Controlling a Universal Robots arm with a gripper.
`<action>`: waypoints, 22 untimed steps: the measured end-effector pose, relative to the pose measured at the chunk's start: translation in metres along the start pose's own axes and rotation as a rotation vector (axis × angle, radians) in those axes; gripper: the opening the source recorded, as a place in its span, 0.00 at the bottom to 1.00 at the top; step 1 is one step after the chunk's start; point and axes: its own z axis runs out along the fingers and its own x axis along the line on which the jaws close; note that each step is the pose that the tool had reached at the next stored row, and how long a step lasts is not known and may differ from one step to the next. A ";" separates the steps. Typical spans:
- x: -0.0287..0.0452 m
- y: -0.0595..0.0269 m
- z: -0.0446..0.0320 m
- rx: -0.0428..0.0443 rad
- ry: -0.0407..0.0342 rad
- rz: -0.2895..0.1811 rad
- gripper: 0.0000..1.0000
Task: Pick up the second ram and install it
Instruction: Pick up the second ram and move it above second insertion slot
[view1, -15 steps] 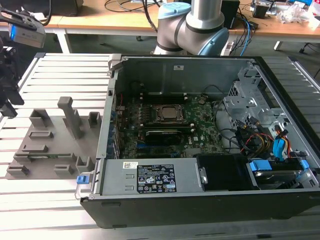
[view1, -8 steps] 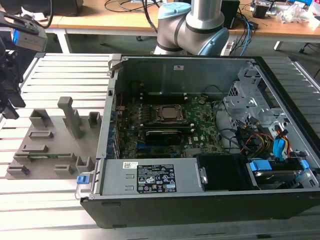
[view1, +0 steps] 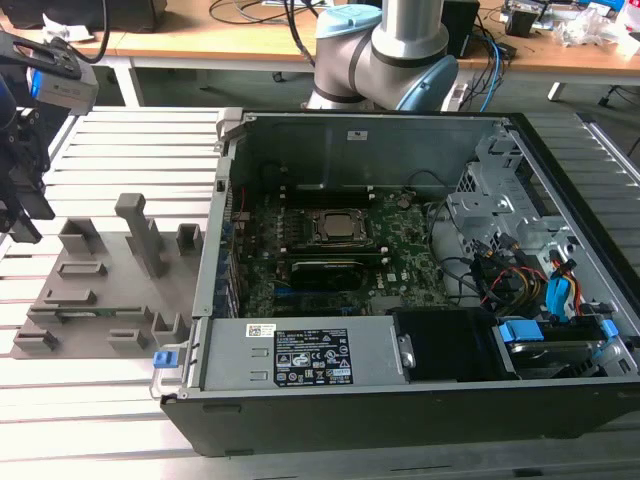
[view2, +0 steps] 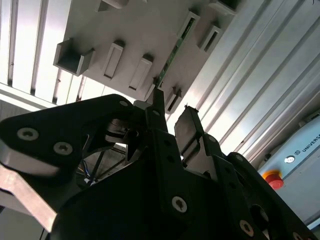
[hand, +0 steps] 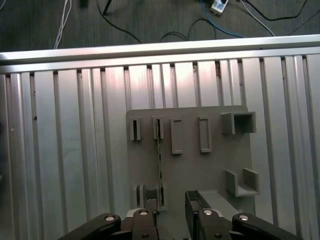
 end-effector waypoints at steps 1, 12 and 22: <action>0.0000 0.0000 0.0009 0.0000 0.0000 0.000 0.36; 0.0002 -0.0004 0.0093 0.0000 0.0000 0.000 0.36; 0.0004 -0.0008 0.0177 0.0001 -0.0001 0.000 0.36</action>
